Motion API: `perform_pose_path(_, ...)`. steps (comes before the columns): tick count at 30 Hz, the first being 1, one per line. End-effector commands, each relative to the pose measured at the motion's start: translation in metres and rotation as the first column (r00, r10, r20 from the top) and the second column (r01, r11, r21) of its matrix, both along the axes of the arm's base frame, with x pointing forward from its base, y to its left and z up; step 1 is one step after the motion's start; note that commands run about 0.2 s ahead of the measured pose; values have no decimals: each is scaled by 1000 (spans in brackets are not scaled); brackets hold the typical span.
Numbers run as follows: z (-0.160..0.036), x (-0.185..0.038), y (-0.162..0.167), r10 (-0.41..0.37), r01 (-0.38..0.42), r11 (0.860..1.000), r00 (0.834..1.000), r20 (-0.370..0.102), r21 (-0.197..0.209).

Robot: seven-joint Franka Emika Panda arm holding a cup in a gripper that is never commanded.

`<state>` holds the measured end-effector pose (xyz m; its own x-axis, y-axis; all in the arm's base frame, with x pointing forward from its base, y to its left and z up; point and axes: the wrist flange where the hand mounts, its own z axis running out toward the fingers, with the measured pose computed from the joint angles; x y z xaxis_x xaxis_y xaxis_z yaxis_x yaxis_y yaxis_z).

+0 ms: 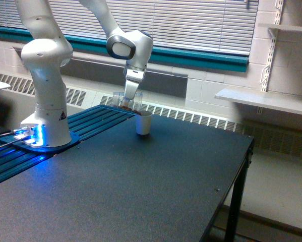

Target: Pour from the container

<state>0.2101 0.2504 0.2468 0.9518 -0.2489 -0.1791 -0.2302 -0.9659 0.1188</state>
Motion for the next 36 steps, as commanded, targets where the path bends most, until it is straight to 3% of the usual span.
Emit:
perform_pose_path(1, 2, 7, 1, 32, -32, 1000, 999, -9, 0)
perform_pose_path(36, 9, 9, 8, 48, -48, 999, 999, -4, -15)
